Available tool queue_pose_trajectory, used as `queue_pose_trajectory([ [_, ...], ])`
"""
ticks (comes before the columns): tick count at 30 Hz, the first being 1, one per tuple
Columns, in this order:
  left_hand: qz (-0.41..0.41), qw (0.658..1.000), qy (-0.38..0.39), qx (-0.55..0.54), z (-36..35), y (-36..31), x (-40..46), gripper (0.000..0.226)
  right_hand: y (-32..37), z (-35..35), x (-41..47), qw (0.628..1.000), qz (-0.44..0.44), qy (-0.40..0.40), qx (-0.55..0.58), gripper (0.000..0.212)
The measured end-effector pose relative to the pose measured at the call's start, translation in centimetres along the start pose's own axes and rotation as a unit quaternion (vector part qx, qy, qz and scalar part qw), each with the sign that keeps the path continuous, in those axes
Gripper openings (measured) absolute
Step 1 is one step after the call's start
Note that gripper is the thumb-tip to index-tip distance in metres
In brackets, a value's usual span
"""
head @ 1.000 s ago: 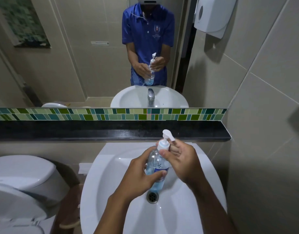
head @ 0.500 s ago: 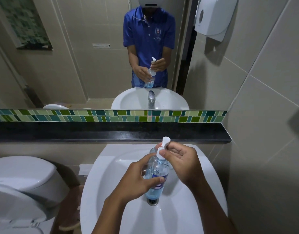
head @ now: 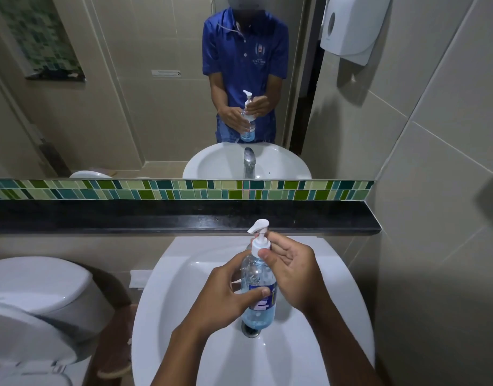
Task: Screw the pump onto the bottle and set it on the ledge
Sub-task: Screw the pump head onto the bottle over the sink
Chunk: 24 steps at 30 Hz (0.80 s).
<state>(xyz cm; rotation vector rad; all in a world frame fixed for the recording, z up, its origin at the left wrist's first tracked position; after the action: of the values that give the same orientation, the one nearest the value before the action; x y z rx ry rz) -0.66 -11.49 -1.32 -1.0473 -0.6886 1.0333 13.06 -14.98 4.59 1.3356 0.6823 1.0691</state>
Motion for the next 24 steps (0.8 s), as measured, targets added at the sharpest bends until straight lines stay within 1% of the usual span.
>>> queue_pose_trajectory([
  [3, 0.006, 1.0, -0.02, 0.002, 0.1, -0.2, 0.0, 0.058, 0.2, -0.2, 0.0, 0.999, 0.007, -0.034, -0.019, 0.039],
  [5, 0.007, 1.0, -0.024, -0.001, 0.0, -0.1, 0.0, 0.058, 0.1, -0.2, 0.1, 0.999, -0.003, -0.038, -0.027, 0.039],
  [8, 0.002, 0.999, -0.038, -0.003, 0.3, -0.3, 0.6, 0.061, 0.9, 0.5, 0.5, 0.998, 0.015, -0.037, -0.047, 0.037],
  [12, -0.035, 0.998, -0.05, 0.006, 1.0, -2.6, 2.8, 0.069, 3.3, 2.1, 2.4, 0.994, 0.053, -0.044, -0.083, 0.043],
  [17, -0.108, 0.991, -0.07, 0.036, 2.1, -6.2, 7.8, 0.07, 5.6, 3.0, 7.6, 0.991, 0.06, -0.071, -0.097, 0.044],
  [19, -0.131, 0.987, -0.083, 0.053, 2.5, -7.1, 10.5, 0.075, 5.8, 2.9, 9.8, 0.99, 0.057, -0.087, -0.094, 0.041],
  [24, -0.125, 0.981, -0.105, 0.107, 3.1, -5.7, 16.9, 0.083, 4.6, 0.4, 15.3, 0.983, 0.078, -0.069, -0.148, 0.033],
])
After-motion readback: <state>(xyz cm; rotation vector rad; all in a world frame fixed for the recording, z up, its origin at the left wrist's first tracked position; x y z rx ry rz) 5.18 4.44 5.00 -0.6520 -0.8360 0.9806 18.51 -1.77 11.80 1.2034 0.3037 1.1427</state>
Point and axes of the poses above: each hand's wrist, its own x-axis towards the middle knuckle, its own z-axis out of the back of the hand, y = z × x, the point moved 9 cm from there along x, towards the middle knuckle, and after that the axes turned 9 degrees about -y, right-handed, at the moved point
